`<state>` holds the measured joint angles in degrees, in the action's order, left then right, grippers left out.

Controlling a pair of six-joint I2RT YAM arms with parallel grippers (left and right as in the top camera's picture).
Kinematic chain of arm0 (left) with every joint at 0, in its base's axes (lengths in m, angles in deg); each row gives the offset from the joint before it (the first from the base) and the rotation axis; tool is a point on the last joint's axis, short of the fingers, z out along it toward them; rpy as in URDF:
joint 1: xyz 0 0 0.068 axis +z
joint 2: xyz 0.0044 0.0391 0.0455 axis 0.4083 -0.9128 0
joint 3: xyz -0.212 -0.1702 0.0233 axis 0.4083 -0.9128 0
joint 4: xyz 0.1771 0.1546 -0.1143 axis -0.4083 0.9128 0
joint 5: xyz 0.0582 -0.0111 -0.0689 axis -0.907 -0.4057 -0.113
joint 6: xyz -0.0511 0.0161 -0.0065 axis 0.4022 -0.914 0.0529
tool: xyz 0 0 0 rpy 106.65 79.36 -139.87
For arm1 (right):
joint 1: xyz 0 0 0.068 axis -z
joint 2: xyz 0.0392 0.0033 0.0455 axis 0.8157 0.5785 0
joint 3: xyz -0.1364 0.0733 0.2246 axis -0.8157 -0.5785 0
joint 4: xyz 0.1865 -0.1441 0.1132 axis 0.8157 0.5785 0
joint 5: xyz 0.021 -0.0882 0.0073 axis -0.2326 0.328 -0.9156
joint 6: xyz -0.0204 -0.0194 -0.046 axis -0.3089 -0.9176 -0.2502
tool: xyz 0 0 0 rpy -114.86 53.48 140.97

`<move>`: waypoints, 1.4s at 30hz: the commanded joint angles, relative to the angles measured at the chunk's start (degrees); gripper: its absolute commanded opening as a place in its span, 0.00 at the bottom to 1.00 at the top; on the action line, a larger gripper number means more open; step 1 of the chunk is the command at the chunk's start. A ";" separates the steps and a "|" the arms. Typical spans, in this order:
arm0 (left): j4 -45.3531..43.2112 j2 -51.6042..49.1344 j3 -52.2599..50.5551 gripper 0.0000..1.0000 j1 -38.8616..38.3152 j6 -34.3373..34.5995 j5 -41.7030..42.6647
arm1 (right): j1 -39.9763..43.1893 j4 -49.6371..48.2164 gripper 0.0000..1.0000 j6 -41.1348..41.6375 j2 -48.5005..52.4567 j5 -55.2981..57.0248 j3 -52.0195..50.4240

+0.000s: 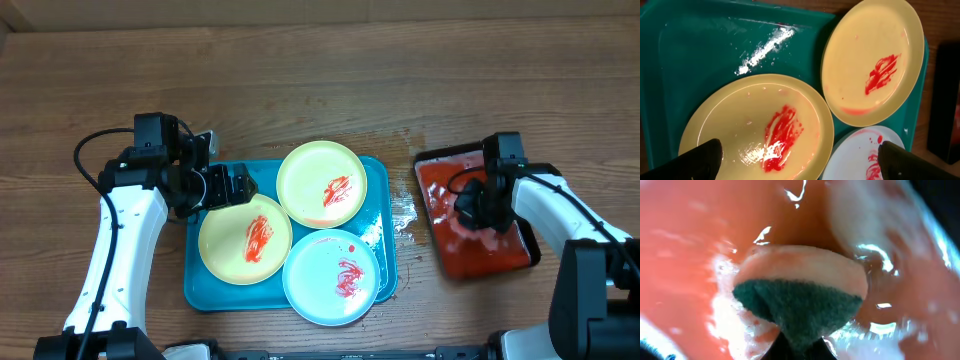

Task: Clean dirty plates on tray and stack at the side
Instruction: 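Lift the sponge out of the water with the right gripper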

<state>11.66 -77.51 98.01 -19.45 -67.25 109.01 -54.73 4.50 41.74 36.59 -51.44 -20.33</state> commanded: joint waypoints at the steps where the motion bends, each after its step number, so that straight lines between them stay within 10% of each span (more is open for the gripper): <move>1: -1.01 -0.24 1.38 0.95 0.17 -0.02 -0.15 | -0.09 -2.10 0.04 -12.39 -0.74 -1.90 4.39; 4: -1.86 -0.24 1.38 0.75 0.17 -0.02 -0.20 | -0.17 -3.08 0.04 -18.12 -1.07 -5.27 7.30; 13: -1.99 -0.24 1.38 0.83 0.17 -0.04 -0.20 | -0.22 4.26 0.04 -25.42 -1.09 -4.44 12.83; 17: -2.29 -0.24 1.38 0.27 0.17 -0.04 -0.46 | -0.22 8.11 0.04 -27.45 -1.11 0.63 14.80; 23: -2.43 -0.24 1.36 0.04 0.17 -0.02 -3.21 | -0.28 16.79 0.04 -24.83 -1.14 1.79 19.87; 42: -2.01 -0.24 1.36 0.04 0.17 0.35 -3.04 | -4.94 14.14 0.04 -16.28 -19.34 15.32 21.94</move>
<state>9.54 -77.51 98.06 -19.45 -67.23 106.37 -56.74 20.23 24.42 23.43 -42.85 0.04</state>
